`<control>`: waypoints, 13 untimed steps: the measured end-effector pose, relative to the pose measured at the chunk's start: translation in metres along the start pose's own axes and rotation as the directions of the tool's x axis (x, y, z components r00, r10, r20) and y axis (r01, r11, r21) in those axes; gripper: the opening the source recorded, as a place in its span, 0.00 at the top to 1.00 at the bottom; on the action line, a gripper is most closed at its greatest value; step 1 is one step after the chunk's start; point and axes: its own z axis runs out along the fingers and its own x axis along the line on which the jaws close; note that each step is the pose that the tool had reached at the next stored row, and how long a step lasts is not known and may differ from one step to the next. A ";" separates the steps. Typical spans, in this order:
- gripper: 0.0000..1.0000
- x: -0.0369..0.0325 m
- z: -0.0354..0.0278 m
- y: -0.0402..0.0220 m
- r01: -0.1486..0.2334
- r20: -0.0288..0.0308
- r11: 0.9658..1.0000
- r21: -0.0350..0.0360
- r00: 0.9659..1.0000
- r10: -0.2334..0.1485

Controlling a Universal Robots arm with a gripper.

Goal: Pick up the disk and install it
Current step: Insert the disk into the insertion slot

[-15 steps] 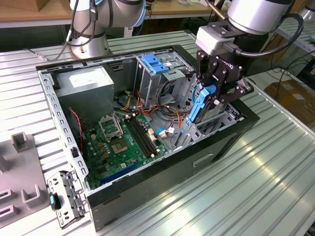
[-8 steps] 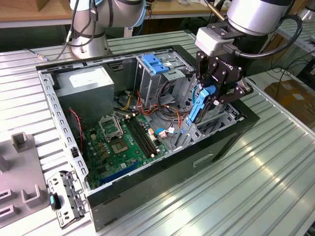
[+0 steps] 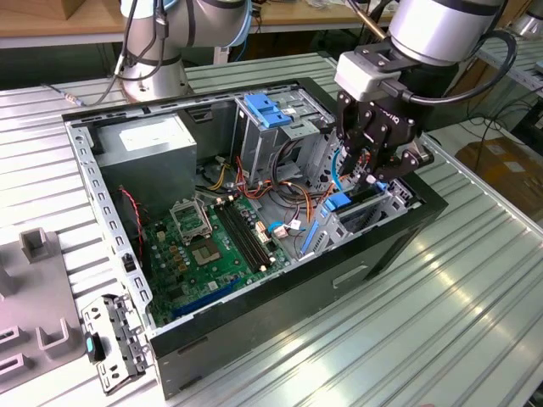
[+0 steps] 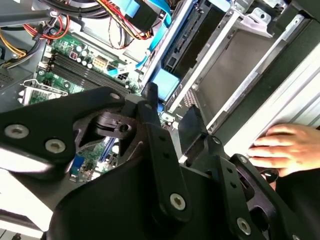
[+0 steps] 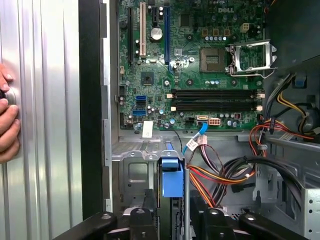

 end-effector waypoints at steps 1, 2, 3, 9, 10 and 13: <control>0.64 0.0000 0.0014 0.0000 0.000 0.000 1.000 0.000 1.000 0.000; 0.64 0.0000 0.0026 0.0001 0.000 0.000 1.000 0.000 1.000 0.000; 0.70 -0.0001 0.0052 0.0001 0.000 0.000 1.000 0.000 1.000 0.000; 0.88 -0.0001 0.0082 0.0002 0.000 0.000 1.000 0.000 1.000 0.000; 0.88 -0.0001 0.0082 0.0002 0.000 0.000 1.000 0.000 1.000 0.000; 0.88 -0.0001 0.0083 0.0002 0.000 0.000 1.000 0.000 1.000 0.000</control>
